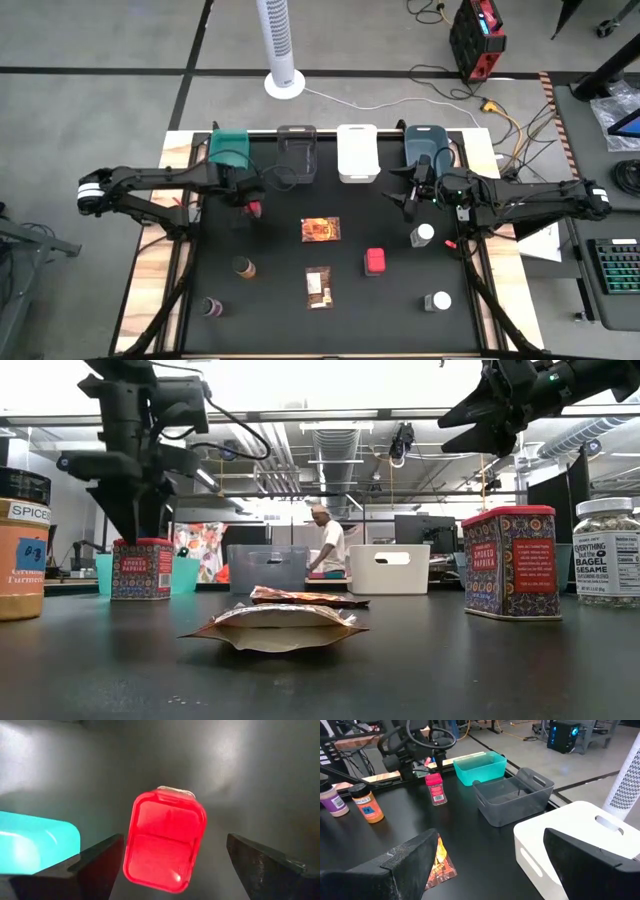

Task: Sort spices by type
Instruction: Put the top red seasoning can into the black bin

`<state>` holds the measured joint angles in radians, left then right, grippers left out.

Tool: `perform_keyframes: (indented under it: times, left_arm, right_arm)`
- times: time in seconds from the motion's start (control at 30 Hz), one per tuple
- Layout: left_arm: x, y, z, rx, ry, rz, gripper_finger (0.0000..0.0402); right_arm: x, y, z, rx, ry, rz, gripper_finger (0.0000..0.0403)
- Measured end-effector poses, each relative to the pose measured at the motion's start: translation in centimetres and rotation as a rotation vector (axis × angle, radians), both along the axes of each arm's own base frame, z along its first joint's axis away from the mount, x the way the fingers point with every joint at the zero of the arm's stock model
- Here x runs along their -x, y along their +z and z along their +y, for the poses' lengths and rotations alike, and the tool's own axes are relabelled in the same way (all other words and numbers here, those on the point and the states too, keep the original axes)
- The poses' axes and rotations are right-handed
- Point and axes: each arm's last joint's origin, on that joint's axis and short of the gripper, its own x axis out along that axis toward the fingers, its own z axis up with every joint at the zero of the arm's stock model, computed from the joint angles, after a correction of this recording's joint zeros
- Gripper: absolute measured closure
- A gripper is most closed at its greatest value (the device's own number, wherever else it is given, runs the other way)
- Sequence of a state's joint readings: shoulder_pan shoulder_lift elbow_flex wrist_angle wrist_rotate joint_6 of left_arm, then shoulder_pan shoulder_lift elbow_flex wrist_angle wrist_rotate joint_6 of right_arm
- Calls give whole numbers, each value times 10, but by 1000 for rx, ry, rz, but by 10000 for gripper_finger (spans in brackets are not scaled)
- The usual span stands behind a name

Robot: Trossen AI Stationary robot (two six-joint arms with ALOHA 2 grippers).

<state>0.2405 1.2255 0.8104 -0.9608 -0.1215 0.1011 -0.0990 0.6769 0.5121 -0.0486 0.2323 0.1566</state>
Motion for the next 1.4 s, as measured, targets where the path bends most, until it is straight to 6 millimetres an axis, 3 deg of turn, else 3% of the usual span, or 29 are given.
perform_keyframes:
  times: [0.17,0.67,1.13,1.4]
  left_arm:
    - [3,-12,-1,1,-6,11,64]
    - [0,-13,1,-26,8,11,84]
    - [-14,-39,4,5,9,139,91]
    - [-15,-44,5,12,5,163,92]
  right_arm:
    - [0,0,0,0,0,0,48]
    - [0,-2,0,-1,0,7,48]
    - [0,-3,0,-1,0,8,48]
    - [0,-3,0,-1,0,9,48]
